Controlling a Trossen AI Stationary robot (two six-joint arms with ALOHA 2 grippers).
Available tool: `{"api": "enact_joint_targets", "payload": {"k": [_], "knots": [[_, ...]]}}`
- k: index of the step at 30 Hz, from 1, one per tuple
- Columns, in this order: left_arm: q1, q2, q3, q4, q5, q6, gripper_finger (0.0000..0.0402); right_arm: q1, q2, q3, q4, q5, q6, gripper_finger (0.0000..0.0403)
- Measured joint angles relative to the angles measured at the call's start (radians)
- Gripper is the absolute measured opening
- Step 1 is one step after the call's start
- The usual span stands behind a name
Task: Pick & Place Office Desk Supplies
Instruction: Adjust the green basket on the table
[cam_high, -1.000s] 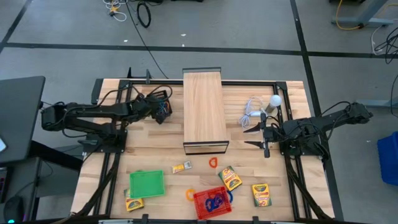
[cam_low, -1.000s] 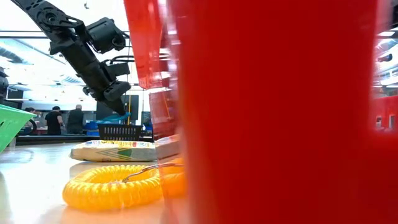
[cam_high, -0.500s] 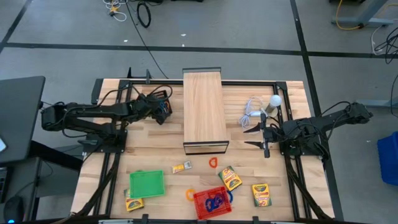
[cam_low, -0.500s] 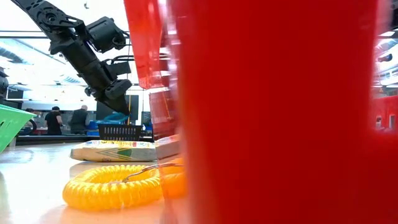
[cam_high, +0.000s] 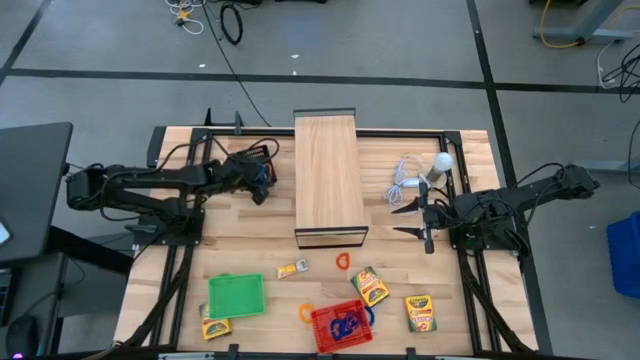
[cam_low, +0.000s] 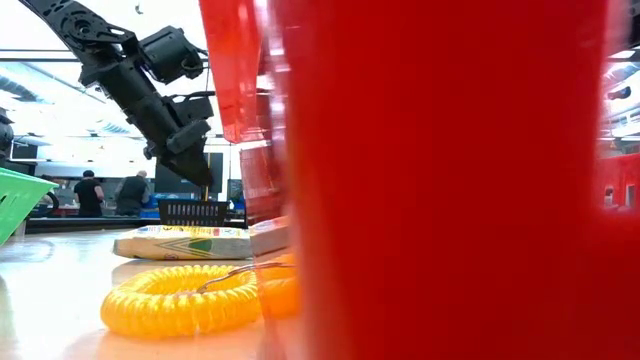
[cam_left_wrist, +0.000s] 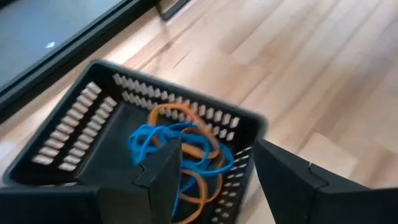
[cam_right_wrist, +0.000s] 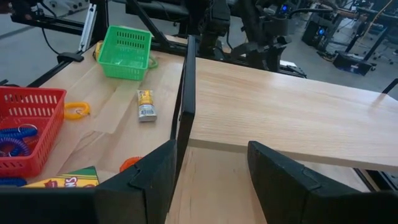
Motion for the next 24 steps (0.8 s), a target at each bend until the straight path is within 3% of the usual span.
{"api": "enact_joint_targets", "payload": {"k": [4,7,14,18,24], "knots": [[-0.048,0.000,0.052,0.004,0.131,0.039,0.0196,0.000,0.000,0.000,0.000,0.000,-0.001,0.0206],[-0.103,0.000,0.113,-0.083,0.186,0.040,0.0169,0.000,0.000,0.000,0.000,0.000,-0.001,0.0206],[-0.273,-0.001,0.283,-0.472,0.197,-0.106,0.0020,0.000,0.000,0.000,0.000,0.000,-0.002,0.0206],[-0.381,-0.001,0.354,-0.617,0.302,-0.164,0.0005,0.000,0.000,0.000,0.000,0.000,-0.002,0.0206],[-0.503,0.003,0.369,-0.653,0.585,-0.193,0.0004,0.000,0.000,0.000,0.000,0.000,-0.001,0.0206]]}}
